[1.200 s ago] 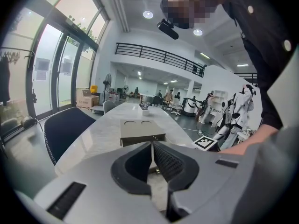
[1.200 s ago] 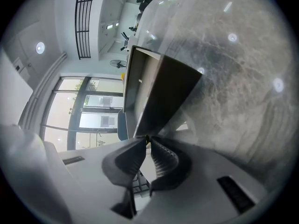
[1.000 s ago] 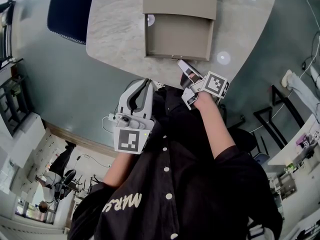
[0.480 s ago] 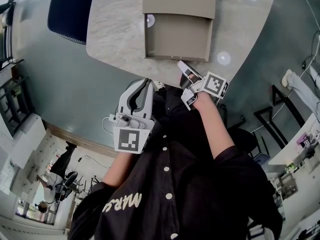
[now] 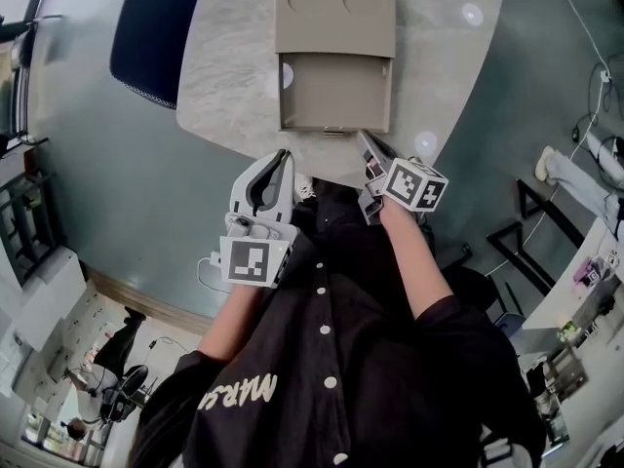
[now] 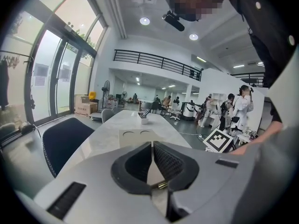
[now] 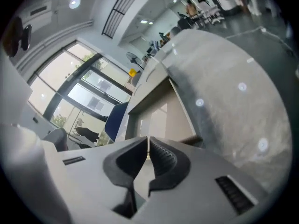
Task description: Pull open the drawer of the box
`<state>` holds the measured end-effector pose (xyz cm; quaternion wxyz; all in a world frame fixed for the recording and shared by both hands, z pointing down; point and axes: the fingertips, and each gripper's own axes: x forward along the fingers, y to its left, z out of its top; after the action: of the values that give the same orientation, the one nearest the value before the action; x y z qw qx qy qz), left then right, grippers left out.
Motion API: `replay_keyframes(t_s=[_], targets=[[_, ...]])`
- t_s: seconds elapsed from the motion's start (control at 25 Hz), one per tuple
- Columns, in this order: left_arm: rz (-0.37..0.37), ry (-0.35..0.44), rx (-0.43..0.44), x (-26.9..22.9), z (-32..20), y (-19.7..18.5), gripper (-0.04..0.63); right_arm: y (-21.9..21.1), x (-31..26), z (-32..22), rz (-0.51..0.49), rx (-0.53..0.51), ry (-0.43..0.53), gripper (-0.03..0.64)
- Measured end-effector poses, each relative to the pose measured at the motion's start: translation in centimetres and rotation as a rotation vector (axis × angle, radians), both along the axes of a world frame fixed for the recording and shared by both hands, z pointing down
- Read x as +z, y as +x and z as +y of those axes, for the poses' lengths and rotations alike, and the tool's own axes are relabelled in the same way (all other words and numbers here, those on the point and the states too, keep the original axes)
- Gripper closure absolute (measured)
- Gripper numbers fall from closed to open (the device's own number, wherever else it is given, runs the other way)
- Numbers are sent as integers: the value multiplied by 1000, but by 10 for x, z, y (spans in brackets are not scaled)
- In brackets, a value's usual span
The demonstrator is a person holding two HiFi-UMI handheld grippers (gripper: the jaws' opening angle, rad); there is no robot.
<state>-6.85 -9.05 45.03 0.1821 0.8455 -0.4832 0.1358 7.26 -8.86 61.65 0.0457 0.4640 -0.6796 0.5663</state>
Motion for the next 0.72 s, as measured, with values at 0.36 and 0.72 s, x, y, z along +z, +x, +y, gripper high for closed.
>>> replay_keyframes(t_s=[0.36, 0.72], targets=[[57, 143, 44, -59, -22, 12, 571, -4, -148, -50, 273, -151, 527, 620], [71, 320, 19, -123, -32, -16, 571, 1, -265, -50, 437, -91, 829, 620]])
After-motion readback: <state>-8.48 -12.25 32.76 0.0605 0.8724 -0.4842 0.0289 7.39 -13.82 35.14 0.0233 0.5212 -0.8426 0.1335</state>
